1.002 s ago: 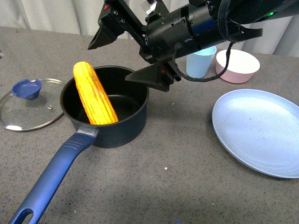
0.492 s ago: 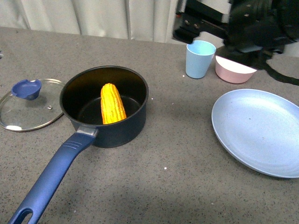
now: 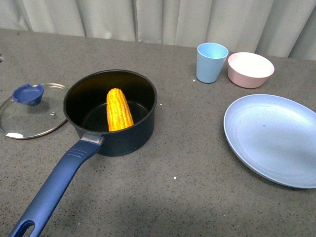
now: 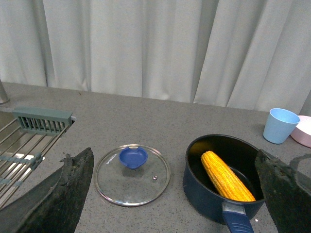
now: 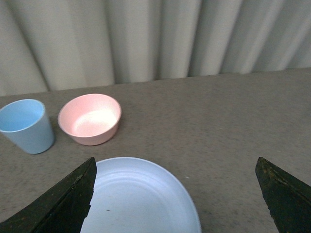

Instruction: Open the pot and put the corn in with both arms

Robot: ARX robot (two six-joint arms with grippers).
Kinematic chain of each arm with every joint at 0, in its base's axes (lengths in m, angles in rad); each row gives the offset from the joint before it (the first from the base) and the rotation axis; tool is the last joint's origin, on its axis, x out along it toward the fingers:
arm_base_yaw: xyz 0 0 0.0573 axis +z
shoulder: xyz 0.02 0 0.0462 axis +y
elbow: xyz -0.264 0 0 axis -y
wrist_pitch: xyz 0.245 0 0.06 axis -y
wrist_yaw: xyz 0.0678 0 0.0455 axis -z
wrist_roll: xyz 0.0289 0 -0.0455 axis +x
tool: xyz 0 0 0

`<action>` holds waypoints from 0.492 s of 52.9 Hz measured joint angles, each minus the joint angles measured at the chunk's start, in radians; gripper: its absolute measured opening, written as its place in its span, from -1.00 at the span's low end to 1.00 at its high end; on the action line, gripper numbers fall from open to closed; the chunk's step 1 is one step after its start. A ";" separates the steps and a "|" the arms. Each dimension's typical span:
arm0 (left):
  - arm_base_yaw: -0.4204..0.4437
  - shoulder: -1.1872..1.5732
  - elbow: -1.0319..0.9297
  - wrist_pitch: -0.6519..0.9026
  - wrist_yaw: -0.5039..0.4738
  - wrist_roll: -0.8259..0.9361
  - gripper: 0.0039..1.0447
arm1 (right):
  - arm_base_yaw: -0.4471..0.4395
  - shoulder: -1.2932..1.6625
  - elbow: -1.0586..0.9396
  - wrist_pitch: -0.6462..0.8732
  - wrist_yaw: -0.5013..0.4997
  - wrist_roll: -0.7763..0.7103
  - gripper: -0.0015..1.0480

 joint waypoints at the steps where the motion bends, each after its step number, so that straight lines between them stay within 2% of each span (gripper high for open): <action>1: 0.000 0.000 0.000 0.000 0.000 0.000 0.88 | -0.011 -0.027 -0.029 0.019 0.016 0.000 0.83; 9: 0.000 0.000 0.000 0.000 0.000 0.000 0.88 | -0.033 -0.195 -0.180 0.116 0.127 -0.085 0.83; 11: 0.000 0.000 0.000 0.000 0.000 0.000 0.88 | -0.069 -0.201 -0.223 0.230 -0.048 -0.099 0.69; 12: 0.000 0.000 0.000 0.000 0.000 0.000 0.88 | -0.093 -0.205 -0.249 0.290 -0.173 -0.107 0.59; 14: 0.000 -0.001 0.000 0.000 0.000 0.000 0.88 | -0.113 -0.221 -0.275 0.319 -0.307 -0.113 0.46; 15: 0.000 -0.001 0.000 0.000 0.000 0.000 0.88 | -0.116 -0.227 -0.279 0.319 -0.335 -0.115 0.42; 18: 0.000 0.000 0.000 0.000 0.000 0.000 0.88 | -0.145 -0.289 -0.303 0.290 -0.502 -0.124 0.15; 21: 0.000 0.000 0.000 0.000 0.000 0.000 0.88 | -0.179 -0.331 -0.314 0.261 -0.554 -0.127 -0.02; 26: 0.000 0.000 0.000 0.000 0.000 0.000 0.88 | -0.208 -0.401 -0.329 0.211 -0.553 -0.128 -0.32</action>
